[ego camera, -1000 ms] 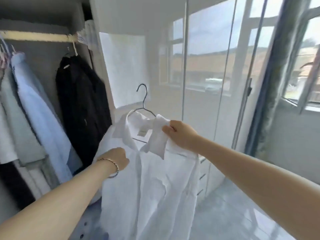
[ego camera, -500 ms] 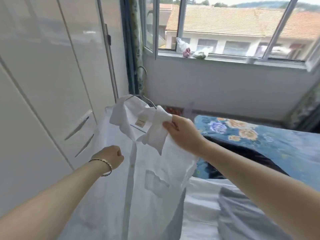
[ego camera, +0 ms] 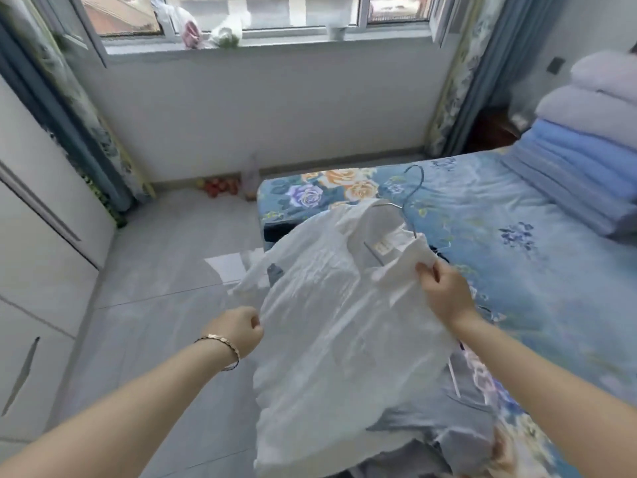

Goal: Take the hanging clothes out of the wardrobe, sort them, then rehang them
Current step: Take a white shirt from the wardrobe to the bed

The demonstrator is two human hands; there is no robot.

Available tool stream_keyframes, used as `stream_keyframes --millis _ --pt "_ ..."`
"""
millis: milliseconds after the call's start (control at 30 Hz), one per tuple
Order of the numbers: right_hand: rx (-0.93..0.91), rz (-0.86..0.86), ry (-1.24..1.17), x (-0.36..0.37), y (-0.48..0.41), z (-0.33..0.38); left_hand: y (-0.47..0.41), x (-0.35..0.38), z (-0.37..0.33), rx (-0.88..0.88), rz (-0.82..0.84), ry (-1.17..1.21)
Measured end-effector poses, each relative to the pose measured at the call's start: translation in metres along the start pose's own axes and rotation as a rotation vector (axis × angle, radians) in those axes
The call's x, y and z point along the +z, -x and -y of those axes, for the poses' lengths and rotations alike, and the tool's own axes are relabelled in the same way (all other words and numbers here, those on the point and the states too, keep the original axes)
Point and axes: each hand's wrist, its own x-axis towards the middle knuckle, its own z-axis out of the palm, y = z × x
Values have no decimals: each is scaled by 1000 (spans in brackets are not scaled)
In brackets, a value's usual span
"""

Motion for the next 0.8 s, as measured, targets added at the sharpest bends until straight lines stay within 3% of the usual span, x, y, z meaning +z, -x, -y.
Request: stream_keyframes --millis 300,633,700,800 --pt "505 -20 208 -22 -35 -217 -73 79 -101 98 112 -95" --pt "843 -166 344 -13 -62 -298 -96 122 -111 82 267 -41" --pt "931 -70 402 -5 -62 -291 -96 118 -110 83 237 -68" --pt "807 219 515 20 -63 -263 -97 108 -107 68 211 -84"
